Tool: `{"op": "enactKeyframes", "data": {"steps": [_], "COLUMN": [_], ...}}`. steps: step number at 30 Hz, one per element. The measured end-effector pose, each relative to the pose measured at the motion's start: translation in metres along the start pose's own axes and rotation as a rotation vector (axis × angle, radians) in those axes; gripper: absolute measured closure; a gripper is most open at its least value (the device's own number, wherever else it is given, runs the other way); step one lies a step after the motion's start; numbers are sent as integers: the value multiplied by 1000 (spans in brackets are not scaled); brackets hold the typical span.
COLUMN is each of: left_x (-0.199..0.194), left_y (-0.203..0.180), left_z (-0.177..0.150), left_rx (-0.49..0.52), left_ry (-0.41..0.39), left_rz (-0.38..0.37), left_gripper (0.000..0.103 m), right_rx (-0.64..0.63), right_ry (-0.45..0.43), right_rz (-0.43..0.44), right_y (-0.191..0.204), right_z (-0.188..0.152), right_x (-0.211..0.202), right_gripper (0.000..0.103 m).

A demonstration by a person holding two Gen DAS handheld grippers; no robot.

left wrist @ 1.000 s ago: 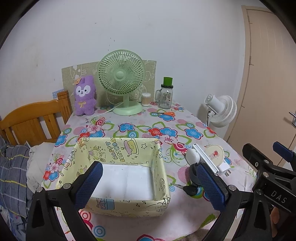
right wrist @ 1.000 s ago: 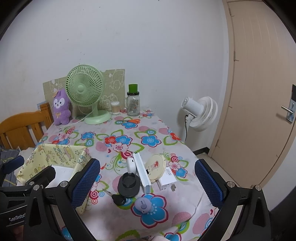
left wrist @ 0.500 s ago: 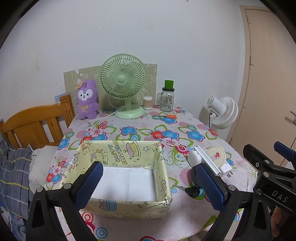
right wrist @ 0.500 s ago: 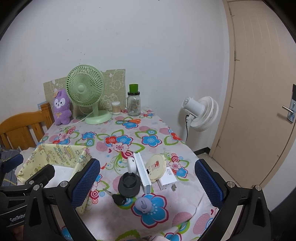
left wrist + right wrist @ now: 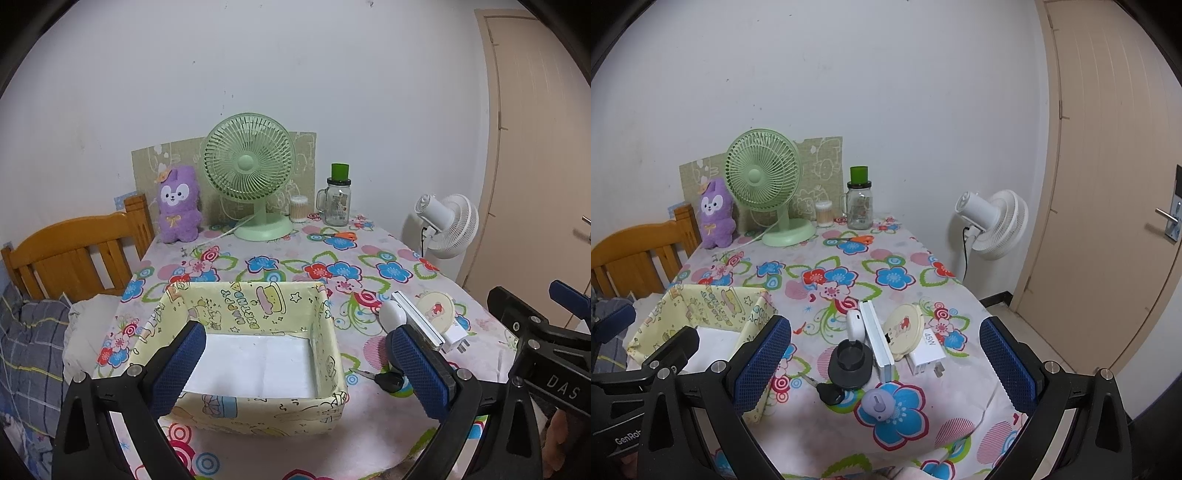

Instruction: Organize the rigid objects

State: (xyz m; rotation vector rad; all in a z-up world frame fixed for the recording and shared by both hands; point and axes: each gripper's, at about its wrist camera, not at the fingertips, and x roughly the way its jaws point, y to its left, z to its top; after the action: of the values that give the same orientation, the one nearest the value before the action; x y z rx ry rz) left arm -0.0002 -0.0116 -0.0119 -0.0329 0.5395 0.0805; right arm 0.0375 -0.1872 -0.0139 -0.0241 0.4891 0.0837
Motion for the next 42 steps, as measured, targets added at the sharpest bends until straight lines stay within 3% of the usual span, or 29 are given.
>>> {"op": "enactKeyframes", "data": {"steps": [22, 33, 42], "left_x": [14, 33, 50], "left_y": [-4, -24, -58], "left_z": [-4, -7, -6], "left_rx": [-16, 10, 70], "left_ry": [51, 95, 128], "left_rz": [-11, -40, -72], "left_gripper": [1, 1, 1], "right_rx": [-3, -7, -21], "right_ry": [33, 42, 79], "right_rz": [10, 1, 13], "right_y": [-5, -18, -33], "right_z": [-4, -4, -7], "right_x": [12, 26, 48], "right_gripper": [0, 0, 12]}}
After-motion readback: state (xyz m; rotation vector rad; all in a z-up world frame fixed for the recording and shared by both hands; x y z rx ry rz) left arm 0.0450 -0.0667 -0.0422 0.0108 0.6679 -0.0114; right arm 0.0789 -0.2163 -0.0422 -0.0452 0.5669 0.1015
